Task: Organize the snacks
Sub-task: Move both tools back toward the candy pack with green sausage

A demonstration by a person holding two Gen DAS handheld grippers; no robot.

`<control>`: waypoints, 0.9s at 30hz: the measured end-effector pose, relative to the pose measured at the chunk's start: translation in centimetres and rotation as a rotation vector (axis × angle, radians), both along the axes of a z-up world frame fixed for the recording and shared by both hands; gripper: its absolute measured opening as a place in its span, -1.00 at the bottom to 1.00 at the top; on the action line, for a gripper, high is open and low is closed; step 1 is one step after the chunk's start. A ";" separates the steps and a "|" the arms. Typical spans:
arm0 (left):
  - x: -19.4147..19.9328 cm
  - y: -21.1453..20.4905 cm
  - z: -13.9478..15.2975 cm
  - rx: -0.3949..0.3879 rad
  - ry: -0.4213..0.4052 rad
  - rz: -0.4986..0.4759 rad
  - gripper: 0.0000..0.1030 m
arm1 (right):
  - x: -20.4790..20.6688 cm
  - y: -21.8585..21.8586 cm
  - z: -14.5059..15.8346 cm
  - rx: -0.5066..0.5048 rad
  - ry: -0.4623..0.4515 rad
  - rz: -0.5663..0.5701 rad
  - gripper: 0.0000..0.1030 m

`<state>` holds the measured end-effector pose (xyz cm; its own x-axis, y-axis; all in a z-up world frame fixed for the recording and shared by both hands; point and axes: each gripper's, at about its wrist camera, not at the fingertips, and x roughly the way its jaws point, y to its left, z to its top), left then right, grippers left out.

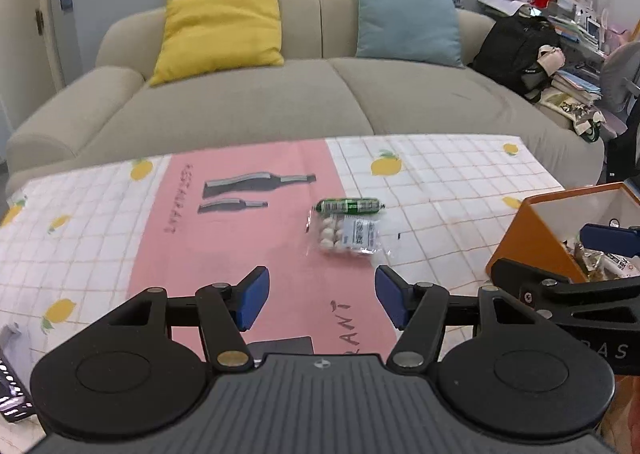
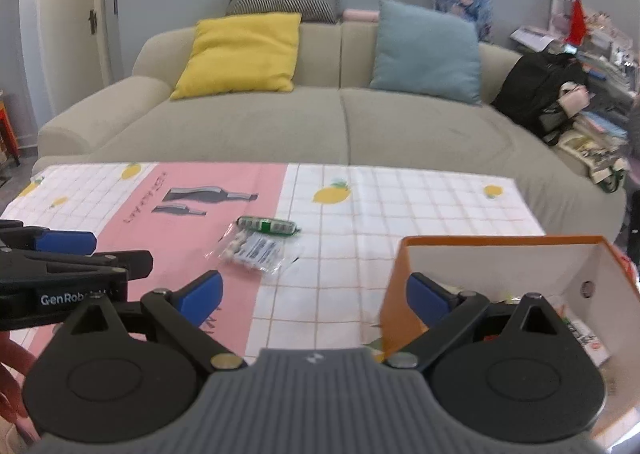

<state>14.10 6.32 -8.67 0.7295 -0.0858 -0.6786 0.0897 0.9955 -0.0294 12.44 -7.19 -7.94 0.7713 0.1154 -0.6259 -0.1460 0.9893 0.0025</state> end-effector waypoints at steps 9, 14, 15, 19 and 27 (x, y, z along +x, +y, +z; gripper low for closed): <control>4.6 1.6 -2.8 -0.062 0.072 -0.023 0.39 | 5.0 1.7 -3.7 -0.057 0.071 0.042 0.75; 6.9 1.8 -3.8 -0.081 0.071 -0.072 0.39 | 7.5 1.9 -5.2 -0.067 0.095 0.044 0.65; 7.4 1.8 -4.0 -0.090 0.075 -0.084 0.39 | 8.0 1.9 -5.4 -0.071 0.095 0.044 0.64; 9.3 2.1 -4.9 -0.126 0.099 -0.119 0.39 | 10.0 2.0 -6.4 -0.088 0.087 0.036 0.63; 13.2 2.6 -6.9 -0.159 0.170 -0.077 0.21 | 13.7 3.7 -7.9 -0.121 0.088 0.099 0.40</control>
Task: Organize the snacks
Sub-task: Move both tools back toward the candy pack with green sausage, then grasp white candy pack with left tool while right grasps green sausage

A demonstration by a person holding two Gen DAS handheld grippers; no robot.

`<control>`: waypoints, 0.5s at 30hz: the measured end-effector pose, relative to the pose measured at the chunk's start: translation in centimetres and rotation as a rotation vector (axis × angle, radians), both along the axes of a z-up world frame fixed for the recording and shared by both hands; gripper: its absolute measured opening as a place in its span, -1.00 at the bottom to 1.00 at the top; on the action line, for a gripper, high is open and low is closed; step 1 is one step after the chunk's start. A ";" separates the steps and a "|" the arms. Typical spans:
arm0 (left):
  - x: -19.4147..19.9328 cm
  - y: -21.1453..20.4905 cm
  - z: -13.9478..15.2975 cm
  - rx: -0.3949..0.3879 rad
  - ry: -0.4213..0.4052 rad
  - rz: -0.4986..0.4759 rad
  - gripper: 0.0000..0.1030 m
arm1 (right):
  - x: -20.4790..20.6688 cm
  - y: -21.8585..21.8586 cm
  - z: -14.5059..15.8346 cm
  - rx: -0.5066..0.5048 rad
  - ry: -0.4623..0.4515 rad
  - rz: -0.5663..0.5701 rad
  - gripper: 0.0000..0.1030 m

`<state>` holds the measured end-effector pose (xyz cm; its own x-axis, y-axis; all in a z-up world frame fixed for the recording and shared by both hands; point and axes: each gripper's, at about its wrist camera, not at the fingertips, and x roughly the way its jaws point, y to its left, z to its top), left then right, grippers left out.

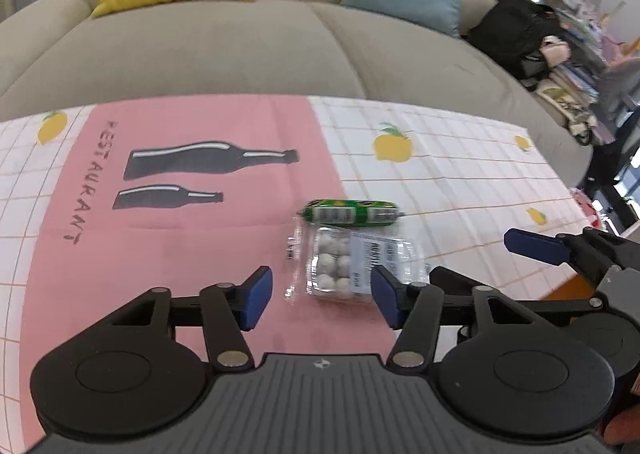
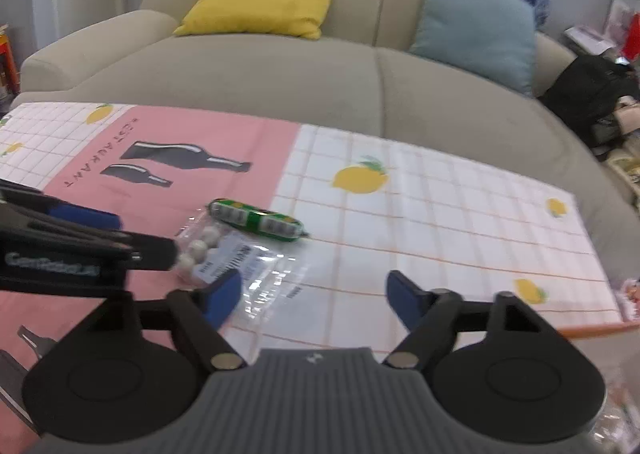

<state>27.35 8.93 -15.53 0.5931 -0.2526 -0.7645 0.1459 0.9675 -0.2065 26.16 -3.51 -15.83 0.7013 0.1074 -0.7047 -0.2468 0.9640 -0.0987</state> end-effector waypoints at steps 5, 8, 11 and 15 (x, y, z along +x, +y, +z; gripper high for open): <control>0.3 0.8 -0.6 0.001 0.034 0.025 0.12 | 2.2 0.2 -1.5 0.045 0.030 -0.042 0.19; -0.1 1.2 -1.1 0.031 0.073 0.048 0.08 | 3.7 0.0 -1.9 0.053 0.032 -0.091 0.05; -0.4 1.6 -1.7 0.028 0.125 0.066 0.02 | 5.1 0.2 -2.4 -0.011 0.039 -0.146 -0.03; -0.5 1.4 -2.4 0.019 0.144 0.050 -0.01 | 5.8 0.3 -3.0 -0.029 0.067 -0.130 -0.07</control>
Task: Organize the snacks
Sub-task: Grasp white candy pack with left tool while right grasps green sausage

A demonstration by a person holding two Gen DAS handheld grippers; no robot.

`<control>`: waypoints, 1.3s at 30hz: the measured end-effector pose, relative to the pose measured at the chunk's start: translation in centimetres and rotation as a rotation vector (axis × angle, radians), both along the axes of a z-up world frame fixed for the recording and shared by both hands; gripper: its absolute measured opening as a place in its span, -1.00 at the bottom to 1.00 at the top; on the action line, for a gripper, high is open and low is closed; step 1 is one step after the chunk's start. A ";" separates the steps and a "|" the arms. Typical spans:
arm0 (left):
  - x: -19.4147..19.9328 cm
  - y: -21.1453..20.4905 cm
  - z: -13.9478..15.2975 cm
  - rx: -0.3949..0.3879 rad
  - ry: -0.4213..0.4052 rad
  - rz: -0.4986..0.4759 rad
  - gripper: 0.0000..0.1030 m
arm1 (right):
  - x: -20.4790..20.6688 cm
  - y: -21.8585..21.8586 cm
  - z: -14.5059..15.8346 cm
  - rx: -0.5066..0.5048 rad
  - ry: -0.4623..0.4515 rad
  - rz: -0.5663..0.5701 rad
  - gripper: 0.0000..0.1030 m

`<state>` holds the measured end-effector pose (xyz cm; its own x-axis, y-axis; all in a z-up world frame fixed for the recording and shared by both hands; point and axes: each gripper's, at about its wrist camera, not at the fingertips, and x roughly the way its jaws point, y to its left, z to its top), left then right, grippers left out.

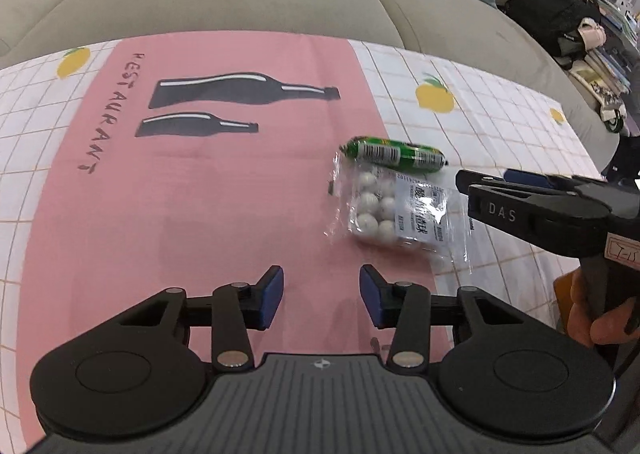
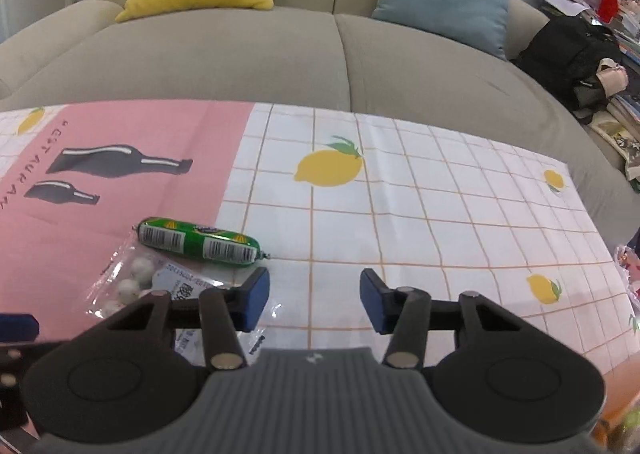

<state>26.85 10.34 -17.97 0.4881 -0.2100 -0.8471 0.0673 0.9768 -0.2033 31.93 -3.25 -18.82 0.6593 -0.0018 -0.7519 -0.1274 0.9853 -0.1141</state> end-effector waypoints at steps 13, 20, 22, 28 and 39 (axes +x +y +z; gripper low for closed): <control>-0.7 3.5 1.0 0.091 0.023 0.163 -0.02 | -5.3 4.8 -0.1 0.093 0.033 0.270 -0.13; -1.6 5.8 1.6 0.005 0.010 0.277 0.45 | -6.0 5.5 -0.2 0.157 0.072 0.333 -0.13; -1.7 5.5 1.9 0.001 -0.003 0.284 0.58 | -6.1 5.5 -0.1 0.159 0.073 0.350 -0.13; -1.3 4.7 1.4 -0.082 0.032 0.305 0.64 | -5.6 4.6 0.7 0.086 0.028 0.321 -0.12; 0.1 1.8 0.2 0.027 0.084 0.146 0.66 | -1.9 2.9 1.1 -0.054 -0.025 0.385 0.09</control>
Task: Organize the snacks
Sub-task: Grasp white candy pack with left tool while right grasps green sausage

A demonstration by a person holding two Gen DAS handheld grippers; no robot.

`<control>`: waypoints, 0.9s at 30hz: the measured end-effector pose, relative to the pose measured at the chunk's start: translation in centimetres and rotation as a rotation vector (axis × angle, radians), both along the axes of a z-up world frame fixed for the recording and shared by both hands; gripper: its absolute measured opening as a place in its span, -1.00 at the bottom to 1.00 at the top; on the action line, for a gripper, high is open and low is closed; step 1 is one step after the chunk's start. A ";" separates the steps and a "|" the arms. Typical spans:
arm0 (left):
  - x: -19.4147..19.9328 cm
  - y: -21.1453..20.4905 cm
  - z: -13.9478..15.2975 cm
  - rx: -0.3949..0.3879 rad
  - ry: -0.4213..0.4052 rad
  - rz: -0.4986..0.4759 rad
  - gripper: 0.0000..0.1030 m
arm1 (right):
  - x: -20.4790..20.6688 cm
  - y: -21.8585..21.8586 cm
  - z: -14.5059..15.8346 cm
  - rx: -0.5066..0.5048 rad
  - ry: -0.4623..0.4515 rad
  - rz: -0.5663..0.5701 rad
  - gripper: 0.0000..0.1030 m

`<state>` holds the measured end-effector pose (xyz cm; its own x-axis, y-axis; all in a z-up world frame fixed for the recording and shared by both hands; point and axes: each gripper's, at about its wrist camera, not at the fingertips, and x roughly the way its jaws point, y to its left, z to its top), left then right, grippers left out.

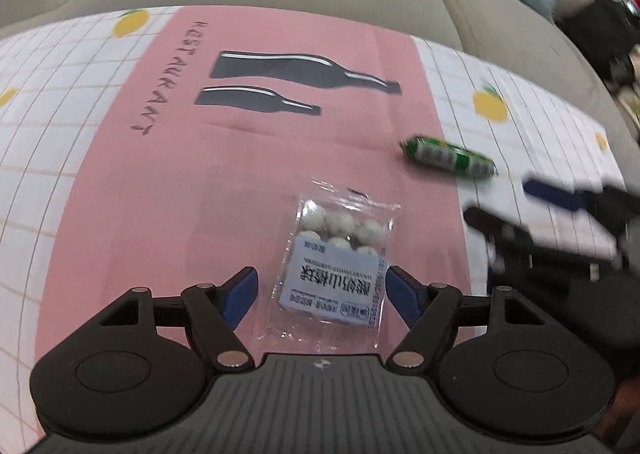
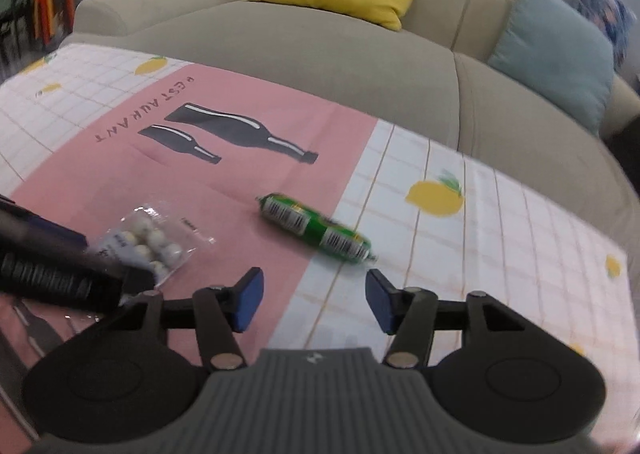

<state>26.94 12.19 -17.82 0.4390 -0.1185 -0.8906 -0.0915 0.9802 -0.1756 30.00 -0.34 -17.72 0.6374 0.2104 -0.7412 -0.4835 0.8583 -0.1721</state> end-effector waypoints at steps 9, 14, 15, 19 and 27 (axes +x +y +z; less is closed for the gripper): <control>0.4 -0.9 -0.1 0.057 0.006 -0.099 0.69 | 3.5 1.4 -0.8 -0.109 -0.012 0.186 0.25; 0.5 -1.0 -0.2 0.075 0.003 -0.113 0.67 | 5.2 2.1 -1.5 -0.120 0.025 0.269 0.28; 0.5 -1.1 -0.2 0.082 0.003 -0.118 0.66 | 5.4 2.2 -1.7 -0.118 0.040 0.274 0.28; 0.5 -1.2 -0.3 0.101 -0.002 -0.130 0.66 | 6.1 1.9 -1.8 -0.045 0.099 0.239 0.14; -0.4 -0.9 -0.1 0.105 -0.002 -0.107 0.46 | 2.9 2.2 -1.6 -0.071 0.126 0.120 -0.49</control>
<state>26.51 11.31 -17.95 0.4305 -0.0714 -0.8998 0.0151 0.9973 -0.0719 32.94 1.81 -19.31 0.5120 0.2241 -0.8292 -0.6035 0.7808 -0.1616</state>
